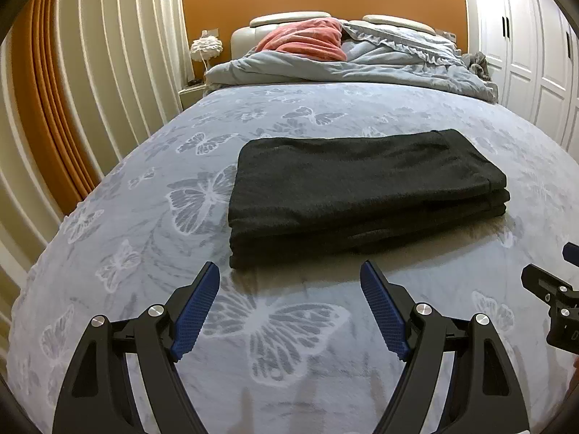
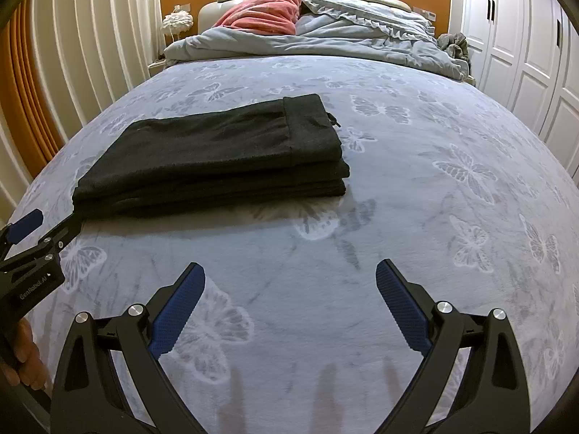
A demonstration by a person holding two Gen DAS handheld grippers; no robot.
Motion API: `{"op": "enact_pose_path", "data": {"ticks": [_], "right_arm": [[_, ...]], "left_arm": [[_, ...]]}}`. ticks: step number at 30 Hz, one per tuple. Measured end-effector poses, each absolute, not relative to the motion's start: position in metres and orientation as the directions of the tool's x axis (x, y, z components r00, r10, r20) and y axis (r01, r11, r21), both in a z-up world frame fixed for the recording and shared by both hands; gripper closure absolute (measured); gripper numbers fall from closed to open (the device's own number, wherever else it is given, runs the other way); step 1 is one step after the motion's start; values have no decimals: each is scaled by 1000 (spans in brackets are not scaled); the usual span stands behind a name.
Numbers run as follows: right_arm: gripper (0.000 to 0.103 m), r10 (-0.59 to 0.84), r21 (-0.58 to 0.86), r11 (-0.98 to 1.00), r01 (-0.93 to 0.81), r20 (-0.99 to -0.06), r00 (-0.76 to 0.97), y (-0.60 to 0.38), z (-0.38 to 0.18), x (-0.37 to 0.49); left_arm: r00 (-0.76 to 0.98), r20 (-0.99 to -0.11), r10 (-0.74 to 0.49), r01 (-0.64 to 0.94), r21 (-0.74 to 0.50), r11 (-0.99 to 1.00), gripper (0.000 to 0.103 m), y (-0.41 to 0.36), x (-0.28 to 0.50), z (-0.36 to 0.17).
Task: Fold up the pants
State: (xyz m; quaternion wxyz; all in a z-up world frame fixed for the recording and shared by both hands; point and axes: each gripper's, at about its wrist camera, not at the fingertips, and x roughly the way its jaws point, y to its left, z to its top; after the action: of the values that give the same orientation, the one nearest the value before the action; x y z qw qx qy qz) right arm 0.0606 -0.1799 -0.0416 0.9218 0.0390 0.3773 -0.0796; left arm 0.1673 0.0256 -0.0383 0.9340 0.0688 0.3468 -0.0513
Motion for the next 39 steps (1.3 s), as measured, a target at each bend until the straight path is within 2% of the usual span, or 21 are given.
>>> {"op": "enact_pose_path", "data": {"ticks": [15, 23, 30, 39], "right_arm": [[10, -111, 3, 987, 159, -706, 700, -177, -43, 61], [10, -109, -6, 989, 149, -710, 696, -174, -46, 61], [10, -109, -19, 991, 136, -714, 692, -169, -50, 61], [9, -115, -22, 990, 142, -717, 688, -169, -51, 62]], "left_arm": [[743, -668, -41, 156, 113, 981, 26, 21, 168, -41], [743, -666, -69, 128, 40, 991, 29, 29, 167, -40], [770, -636, -53, 120, 63, 991, 30, 26, 162, -38], [737, -671, -76, 161, 65, 985, 30, 18, 162, -44]]}}
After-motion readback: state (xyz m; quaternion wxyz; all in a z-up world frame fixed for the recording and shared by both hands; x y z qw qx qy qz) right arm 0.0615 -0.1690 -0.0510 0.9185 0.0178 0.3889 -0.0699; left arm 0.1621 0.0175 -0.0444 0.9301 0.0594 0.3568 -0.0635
